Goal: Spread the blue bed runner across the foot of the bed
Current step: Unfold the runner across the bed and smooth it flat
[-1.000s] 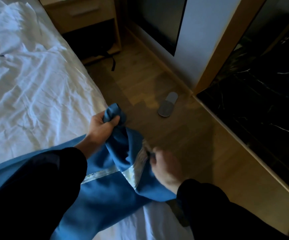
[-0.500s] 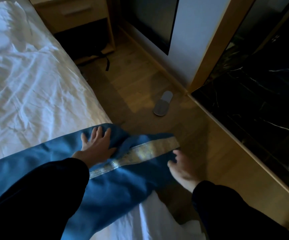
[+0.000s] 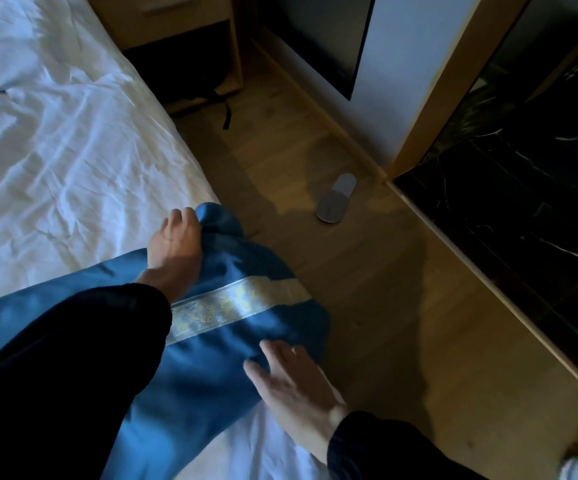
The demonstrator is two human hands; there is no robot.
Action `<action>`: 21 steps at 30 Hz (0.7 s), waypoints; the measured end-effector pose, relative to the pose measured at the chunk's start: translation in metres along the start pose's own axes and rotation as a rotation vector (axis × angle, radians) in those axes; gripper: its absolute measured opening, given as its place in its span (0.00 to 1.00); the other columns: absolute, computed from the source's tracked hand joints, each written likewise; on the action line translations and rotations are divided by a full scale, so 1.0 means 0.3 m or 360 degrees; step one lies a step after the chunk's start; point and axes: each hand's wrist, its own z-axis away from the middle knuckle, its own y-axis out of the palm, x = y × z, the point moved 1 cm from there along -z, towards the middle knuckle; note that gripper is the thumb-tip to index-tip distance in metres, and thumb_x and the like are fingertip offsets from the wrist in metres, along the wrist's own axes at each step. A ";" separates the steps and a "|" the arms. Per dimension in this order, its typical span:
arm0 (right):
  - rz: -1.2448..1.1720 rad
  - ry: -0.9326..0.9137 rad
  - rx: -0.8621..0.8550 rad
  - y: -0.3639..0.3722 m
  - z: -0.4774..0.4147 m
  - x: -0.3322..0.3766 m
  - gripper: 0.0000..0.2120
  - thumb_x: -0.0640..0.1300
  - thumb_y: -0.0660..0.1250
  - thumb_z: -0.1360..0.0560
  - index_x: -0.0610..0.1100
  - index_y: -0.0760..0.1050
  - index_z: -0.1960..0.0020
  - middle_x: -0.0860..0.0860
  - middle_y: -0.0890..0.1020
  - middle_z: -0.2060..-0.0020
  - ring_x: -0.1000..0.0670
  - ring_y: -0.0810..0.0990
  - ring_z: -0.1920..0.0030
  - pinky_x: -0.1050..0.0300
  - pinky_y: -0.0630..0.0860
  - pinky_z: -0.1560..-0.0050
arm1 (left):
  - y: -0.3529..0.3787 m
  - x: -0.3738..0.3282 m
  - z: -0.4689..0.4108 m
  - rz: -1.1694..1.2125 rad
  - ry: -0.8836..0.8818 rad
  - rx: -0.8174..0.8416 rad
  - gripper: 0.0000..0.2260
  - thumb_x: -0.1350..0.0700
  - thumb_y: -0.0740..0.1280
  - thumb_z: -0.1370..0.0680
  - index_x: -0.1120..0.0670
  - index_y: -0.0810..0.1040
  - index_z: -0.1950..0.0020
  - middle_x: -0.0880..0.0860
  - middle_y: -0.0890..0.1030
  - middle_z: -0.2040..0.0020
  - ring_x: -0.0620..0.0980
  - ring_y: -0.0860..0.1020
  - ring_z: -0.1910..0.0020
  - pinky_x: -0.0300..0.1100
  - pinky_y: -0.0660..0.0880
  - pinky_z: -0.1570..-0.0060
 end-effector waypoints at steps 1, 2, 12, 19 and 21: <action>-0.0014 -0.0041 -0.0062 0.014 -0.004 -0.001 0.23 0.40 0.76 0.53 0.48 0.72 0.61 0.50 0.74 0.63 0.49 0.71 0.68 0.58 0.64 0.69 | 0.008 0.011 0.008 -0.0014 0.0061 0.0004 0.08 0.63 0.60 0.24 0.62 0.70 0.45 0.64 0.73 0.47 0.64 0.71 0.47 0.57 0.68 0.51; -0.0044 -0.0070 -0.0109 0.023 -0.009 -0.004 0.22 0.36 0.74 0.53 0.46 0.69 0.64 0.50 0.72 0.65 0.49 0.70 0.69 0.57 0.62 0.68 | 0.019 0.020 0.023 -0.0043 0.0142 0.0007 0.10 0.61 0.62 0.24 0.61 0.71 0.44 0.64 0.73 0.47 0.64 0.71 0.48 0.56 0.67 0.49; -0.0101 -0.0112 -0.0238 0.053 -0.019 0.004 0.18 0.32 0.73 0.45 0.45 0.71 0.62 0.50 0.72 0.69 0.48 0.70 0.71 0.55 0.68 0.70 | 0.047 0.055 0.364 0.0069 0.0693 -0.0008 0.15 0.55 0.61 0.33 0.55 0.77 0.49 0.57 0.76 0.51 0.59 0.74 0.56 0.50 0.71 0.56; -0.0280 -0.0195 0.0106 0.007 -0.053 -0.014 0.05 0.36 0.68 0.29 0.40 0.78 0.53 0.42 0.82 0.59 0.39 0.80 0.59 0.48 0.75 0.62 | 0.031 0.090 0.616 0.0347 0.0719 0.0083 0.10 0.52 0.60 0.29 0.54 0.76 0.53 0.54 0.76 0.60 0.57 0.77 0.63 0.46 0.74 0.62; -0.0420 -0.0116 0.0209 -0.019 -0.085 -0.038 0.05 0.43 0.67 0.26 0.45 0.79 0.51 0.43 0.83 0.55 0.41 0.79 0.54 0.49 0.75 0.58 | 0.040 0.088 0.711 0.0335 0.0703 0.0066 0.14 0.45 0.61 0.28 0.54 0.75 0.51 0.52 0.77 0.61 0.55 0.77 0.64 0.44 0.74 0.63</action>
